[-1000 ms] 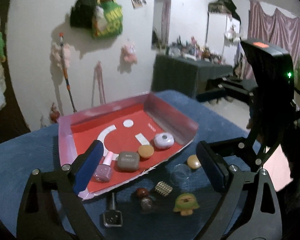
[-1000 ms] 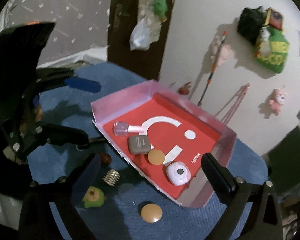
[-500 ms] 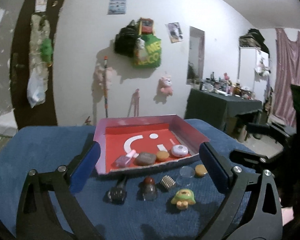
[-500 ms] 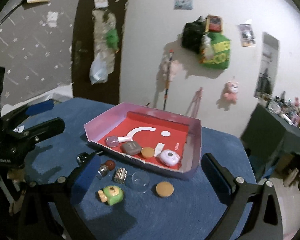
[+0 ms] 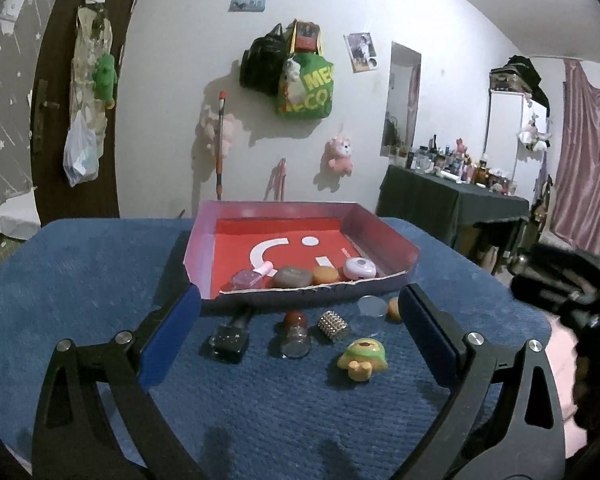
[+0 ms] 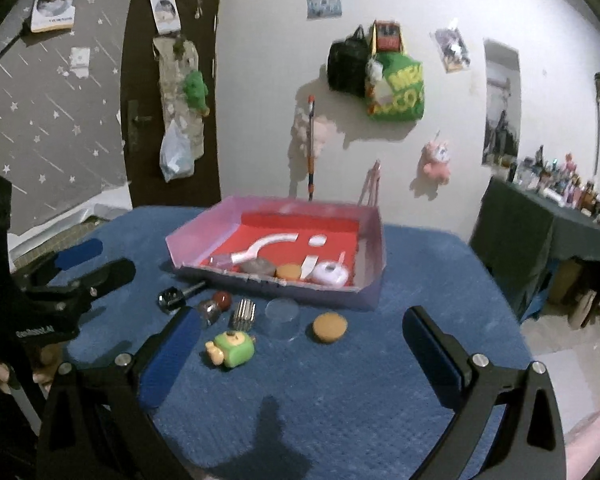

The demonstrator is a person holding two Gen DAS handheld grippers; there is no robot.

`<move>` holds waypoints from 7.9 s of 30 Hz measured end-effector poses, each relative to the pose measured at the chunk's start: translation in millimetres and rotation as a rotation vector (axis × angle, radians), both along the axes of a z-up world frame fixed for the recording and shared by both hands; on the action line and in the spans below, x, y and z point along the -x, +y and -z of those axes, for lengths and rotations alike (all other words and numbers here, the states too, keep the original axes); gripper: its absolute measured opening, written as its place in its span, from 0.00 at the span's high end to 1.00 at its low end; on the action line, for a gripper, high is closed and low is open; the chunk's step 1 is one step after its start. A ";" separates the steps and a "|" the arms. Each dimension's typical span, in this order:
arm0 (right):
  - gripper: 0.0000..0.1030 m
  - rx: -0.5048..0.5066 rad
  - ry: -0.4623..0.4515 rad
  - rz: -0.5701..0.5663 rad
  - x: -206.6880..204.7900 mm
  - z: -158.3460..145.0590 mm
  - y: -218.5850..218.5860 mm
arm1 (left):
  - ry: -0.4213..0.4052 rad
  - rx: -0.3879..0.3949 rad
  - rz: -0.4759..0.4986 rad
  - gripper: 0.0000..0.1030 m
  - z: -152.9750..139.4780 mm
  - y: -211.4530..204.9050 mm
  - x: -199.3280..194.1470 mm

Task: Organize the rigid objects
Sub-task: 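Raise both tools away from the tray toward the remaining objects, then grasp the black star-pattern nail polish with left tool while right tool grasps green figurine, then carry the black polish and green figurine into the pink tray and open both tools, then lift both tools out of the tray toward the remaining objects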

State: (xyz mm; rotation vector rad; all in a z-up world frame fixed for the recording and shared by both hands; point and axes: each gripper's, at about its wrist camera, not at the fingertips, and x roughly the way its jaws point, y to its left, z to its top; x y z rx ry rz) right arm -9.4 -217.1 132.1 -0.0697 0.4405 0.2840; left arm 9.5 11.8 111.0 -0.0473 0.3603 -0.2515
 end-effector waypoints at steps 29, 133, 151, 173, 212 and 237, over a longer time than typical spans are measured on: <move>0.00 -0.103 0.166 0.012 -54.9 89.8 32.4 | 0.286 -0.065 -0.101 0.02 60.6 25.8 -55.6; 0.47 0.302 0.588 -0.181 -336.4 87.7 58.8 | 0.671 -0.217 0.359 0.67 70.6 -69.4 -322.9; 0.46 0.318 0.600 -0.183 -336.7 94.3 63.2 | 0.674 -0.244 0.344 0.67 69.7 -72.8 -323.4; 0.39 0.322 0.607 -0.195 -335.4 93.5 63.0 | 0.627 -0.160 0.297 0.40 61.0 -54.0 -317.6; 0.00 0.064 0.050 -0.057 -107.4 -44.7 15.4 | 0.058 -0.016 0.016 0.06 -30.1 0.8 -83.6; 0.00 -0.024 0.109 0.041 -47.7 58.7 3.7 | 0.229 -0.016 -0.027 0.05 54.2 -7.9 -48.0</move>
